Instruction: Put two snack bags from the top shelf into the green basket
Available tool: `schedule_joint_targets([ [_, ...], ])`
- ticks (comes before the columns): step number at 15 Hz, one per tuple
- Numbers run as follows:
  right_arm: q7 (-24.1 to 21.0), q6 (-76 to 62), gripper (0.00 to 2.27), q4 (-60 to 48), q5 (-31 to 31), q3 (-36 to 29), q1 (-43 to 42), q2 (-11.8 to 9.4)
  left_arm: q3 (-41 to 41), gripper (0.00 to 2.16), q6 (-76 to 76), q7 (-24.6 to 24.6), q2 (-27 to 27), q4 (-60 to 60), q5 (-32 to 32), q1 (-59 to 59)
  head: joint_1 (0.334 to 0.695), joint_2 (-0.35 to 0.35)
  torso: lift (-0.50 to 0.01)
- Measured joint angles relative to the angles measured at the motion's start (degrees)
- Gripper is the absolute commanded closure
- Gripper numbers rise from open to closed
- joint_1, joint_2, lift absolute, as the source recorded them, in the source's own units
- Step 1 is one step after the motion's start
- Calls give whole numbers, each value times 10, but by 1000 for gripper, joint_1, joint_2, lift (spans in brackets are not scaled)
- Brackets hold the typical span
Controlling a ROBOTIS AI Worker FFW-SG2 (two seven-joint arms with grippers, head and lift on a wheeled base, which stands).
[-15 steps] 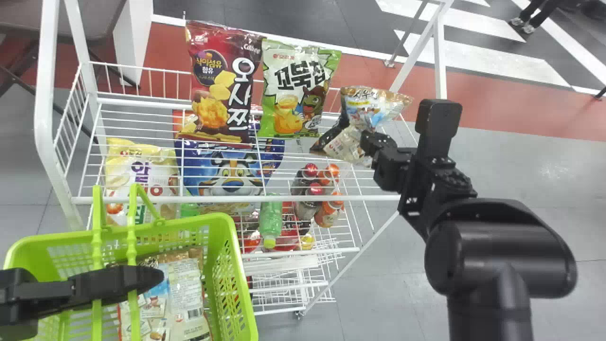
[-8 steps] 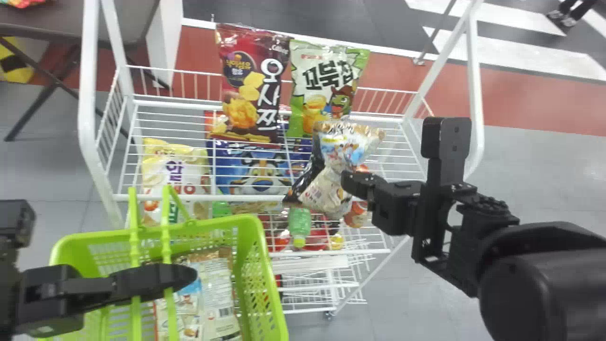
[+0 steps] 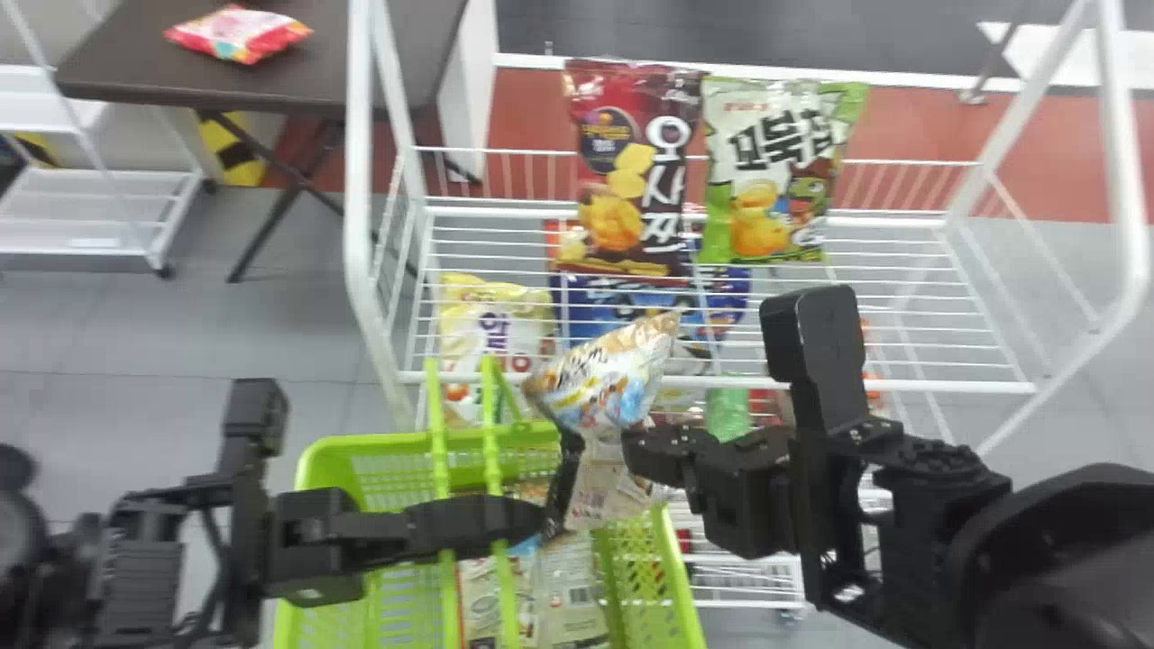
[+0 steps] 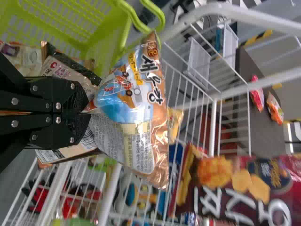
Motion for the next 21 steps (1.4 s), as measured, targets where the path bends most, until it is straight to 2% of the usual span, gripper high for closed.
schedule_joint_targets([
  [3,2,-16,2226,55,-20,26,0,4,1,2142,0,0,0,0,0,-1,695,114,-1],
  [4,5,-23,2017,75,-28,33,0,4,1,2142,0,-1,0,1,0,-2,695,129,-1],
  [5,9,-28,1652,92,-36,37,0,4,1,2142,0,-1,-1,2,0,-2,695,140,0],
  [6,13,-31,748,104,-41,39,0,4,1,2142,0,-2,-1,2,0,-2,695,151,0],
  [7,19,-33,-2,113,-49,38,2,4,1,2142,0,-2,-1,3,0,-2,695,165,0],
  [11,44,-34,63,110,-85,4,17,3,2,2142,0,-4,-2,3,0,2,695,171,0],
  [13,56,-48,63,93,-87,-27,30,3,4,2142,0,-5,-2,1,1,7,695,134,0],
  [16,69,-173,66,83,-60,-83,65,3,5,2142,0,-5,-2,0,2,8,695,58,0],
  [17,69,-224,66,88,-53,-102,77,5,5,2142,0,-6,-2,0,2,8,695,2,0],
  [21,60,-451,80,138,-42,-161,124,24,5,2142,0,-6,-2,-1,3,8,695,-97,0],
])
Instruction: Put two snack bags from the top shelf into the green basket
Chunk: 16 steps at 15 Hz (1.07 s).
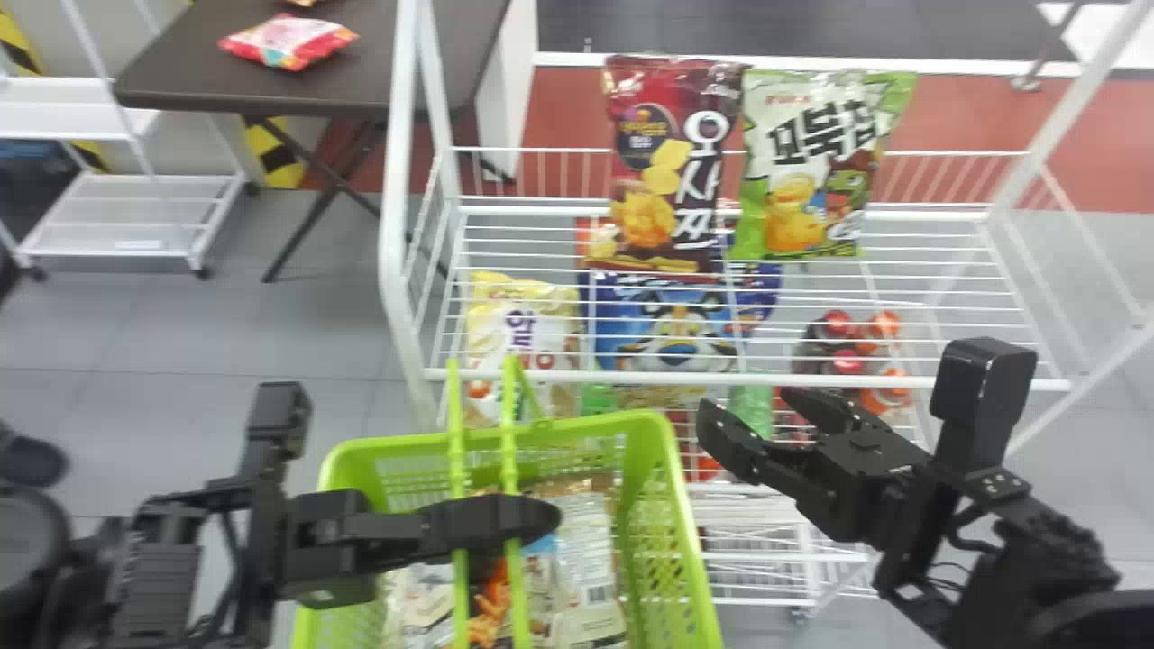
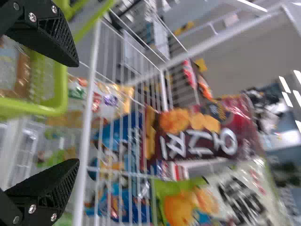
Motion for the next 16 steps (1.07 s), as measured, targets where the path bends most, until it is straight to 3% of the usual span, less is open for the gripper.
schedule_joint_targets([
  [3,-25,-274,80,70,49,5,35,23,-1,2142,0,0,-1,1,0,1,695,-156,0],
  [6,-70,-395,80,127,100,36,49,26,0,2142,0,0,-1,1,0,4,695,-151,0],
  [16,-98,-490,80,183,148,64,81,26,12,2142,0,3,-9,-12,3,23,695,-123,0],
])
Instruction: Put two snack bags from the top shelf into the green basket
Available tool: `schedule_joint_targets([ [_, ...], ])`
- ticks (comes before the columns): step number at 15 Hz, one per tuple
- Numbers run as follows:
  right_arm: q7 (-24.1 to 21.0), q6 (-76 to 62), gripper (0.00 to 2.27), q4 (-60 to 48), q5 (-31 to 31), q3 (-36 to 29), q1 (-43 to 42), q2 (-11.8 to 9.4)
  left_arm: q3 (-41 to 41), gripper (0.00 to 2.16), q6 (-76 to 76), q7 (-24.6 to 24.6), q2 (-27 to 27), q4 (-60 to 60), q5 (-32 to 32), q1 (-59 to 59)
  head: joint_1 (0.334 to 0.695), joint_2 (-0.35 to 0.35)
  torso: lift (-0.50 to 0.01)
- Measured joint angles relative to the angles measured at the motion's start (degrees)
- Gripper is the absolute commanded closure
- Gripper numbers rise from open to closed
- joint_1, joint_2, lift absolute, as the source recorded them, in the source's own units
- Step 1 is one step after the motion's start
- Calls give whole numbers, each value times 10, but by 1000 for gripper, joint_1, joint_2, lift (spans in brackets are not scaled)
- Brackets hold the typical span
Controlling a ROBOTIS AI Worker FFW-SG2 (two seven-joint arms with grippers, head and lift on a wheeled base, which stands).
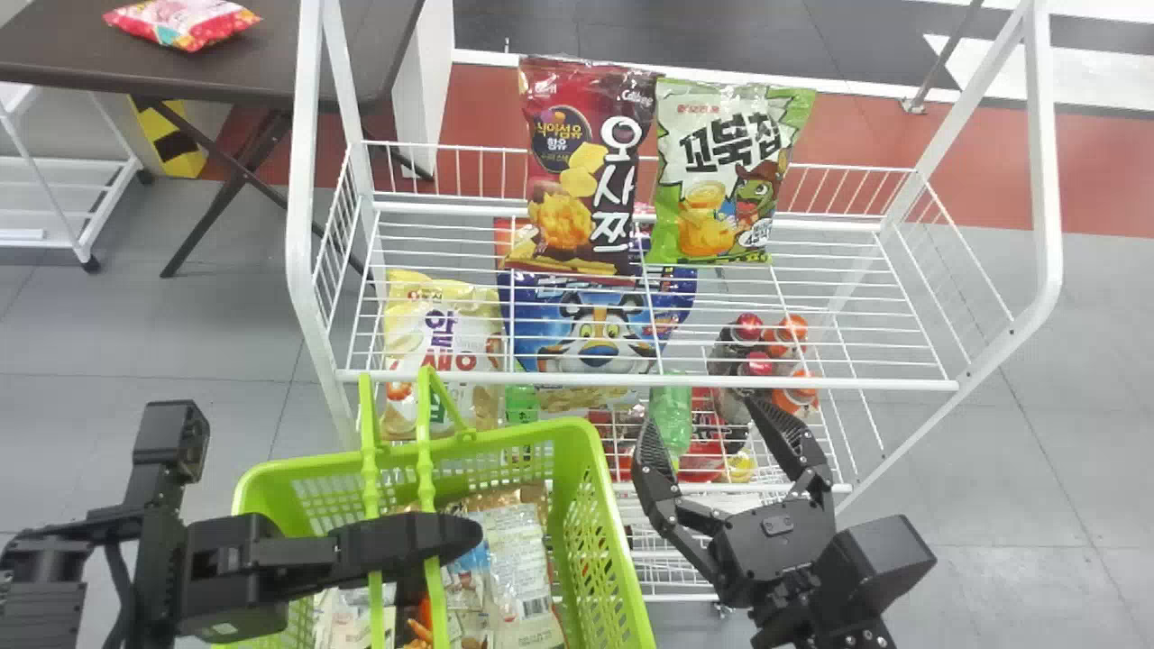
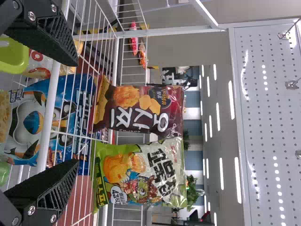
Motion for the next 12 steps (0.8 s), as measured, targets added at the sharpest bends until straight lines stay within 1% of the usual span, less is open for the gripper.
schedule_joint_targets([
  [12,-2,-8,76,-1,-16,-29,3,0,13,2142,0,8,-8,-20,0,17,695,-175,0],
])
